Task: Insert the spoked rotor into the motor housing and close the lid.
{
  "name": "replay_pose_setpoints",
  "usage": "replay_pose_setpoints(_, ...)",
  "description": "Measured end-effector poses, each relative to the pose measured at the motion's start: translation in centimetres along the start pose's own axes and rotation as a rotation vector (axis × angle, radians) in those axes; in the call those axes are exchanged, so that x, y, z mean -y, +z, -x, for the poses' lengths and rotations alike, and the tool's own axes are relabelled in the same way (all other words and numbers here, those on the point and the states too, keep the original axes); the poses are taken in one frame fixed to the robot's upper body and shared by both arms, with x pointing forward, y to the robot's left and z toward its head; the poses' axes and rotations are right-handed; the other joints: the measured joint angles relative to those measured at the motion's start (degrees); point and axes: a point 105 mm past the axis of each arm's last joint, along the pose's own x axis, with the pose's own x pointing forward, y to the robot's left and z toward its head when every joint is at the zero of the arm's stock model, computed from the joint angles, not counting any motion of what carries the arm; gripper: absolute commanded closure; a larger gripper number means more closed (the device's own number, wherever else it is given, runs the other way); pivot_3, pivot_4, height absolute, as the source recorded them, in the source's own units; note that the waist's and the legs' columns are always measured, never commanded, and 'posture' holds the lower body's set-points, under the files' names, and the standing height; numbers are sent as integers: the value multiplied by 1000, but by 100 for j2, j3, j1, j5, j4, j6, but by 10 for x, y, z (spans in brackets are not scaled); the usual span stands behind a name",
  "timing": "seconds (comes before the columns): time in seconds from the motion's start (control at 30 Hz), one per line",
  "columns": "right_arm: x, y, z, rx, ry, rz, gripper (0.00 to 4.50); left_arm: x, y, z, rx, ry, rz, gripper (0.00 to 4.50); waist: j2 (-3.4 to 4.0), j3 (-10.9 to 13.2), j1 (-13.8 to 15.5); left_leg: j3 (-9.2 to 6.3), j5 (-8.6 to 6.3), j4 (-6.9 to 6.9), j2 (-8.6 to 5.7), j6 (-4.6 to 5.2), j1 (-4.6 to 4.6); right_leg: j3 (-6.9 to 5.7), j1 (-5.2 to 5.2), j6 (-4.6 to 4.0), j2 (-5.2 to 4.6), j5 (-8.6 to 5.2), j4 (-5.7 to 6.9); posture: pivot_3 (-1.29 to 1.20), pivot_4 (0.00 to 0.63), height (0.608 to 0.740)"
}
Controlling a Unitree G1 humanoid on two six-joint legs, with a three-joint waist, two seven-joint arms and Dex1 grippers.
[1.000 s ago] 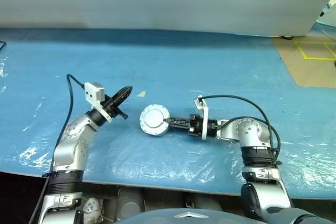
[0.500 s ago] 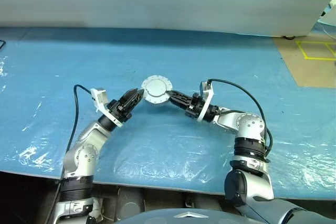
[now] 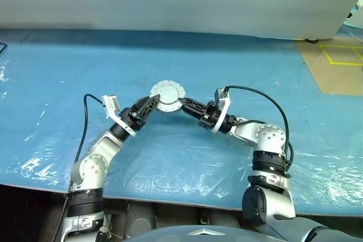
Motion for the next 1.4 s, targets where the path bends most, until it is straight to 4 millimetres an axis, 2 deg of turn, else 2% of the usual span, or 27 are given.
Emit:
replay_pose_setpoints(0.2,8,-16,2,-58,-25,-16,3294,6,-8,-2,-41,-34,89,38,0,0,2,-2,0,1,0,0,-1,-2,1,1,0,0,0,0,150,740)
replay_pose_setpoints(0.4,6,-17,1,-74,-24,8,3294,10,-19,-3,-113,-38,185,38,0,0,4,-6,0,7,-1,0,0,-2,5,6,-1,3,1,0,150,740)
replay_pose_setpoints(0.5,5,-18,1,-79,-20,11,3294,11,-19,-2,-121,-37,233,38,0,0,4,-6,0,7,-1,0,0,-2,5,6,0,3,1,0,150,740)
replay_pose_setpoints(0.6,4,-17,1,-77,-9,11,3294,10,-16,-2,-115,-33,275,647,0,0,5,-7,0,8,-2,0,-1,-2,5,6,0,4,1,0,150,740)
replay_pose_setpoints(0.7,1,-17,1,-76,8,24,3294,10,-12,-2,-99,-33,325,1594,0,0,5,-9,0,8,-2,0,-1,-3,6,6,0,4,1,0,150,740)
replay_pose_setpoints(0.73,0,-17,1,-76,14,25,3294,10,-12,-1,-100,-38,337,1673,0,0,7,-9,0,9,-2,0,0,-3,7,6,0,4,1,0,150,740)
replay_pose_setpoints(1.4,5,-24,3,-93,6,10,3294,8,-18,6,-189,-30,327,1679,0,0,19,-15,0,15,-2,0,0,-8,13,8,-1,5,3,0,150,740)
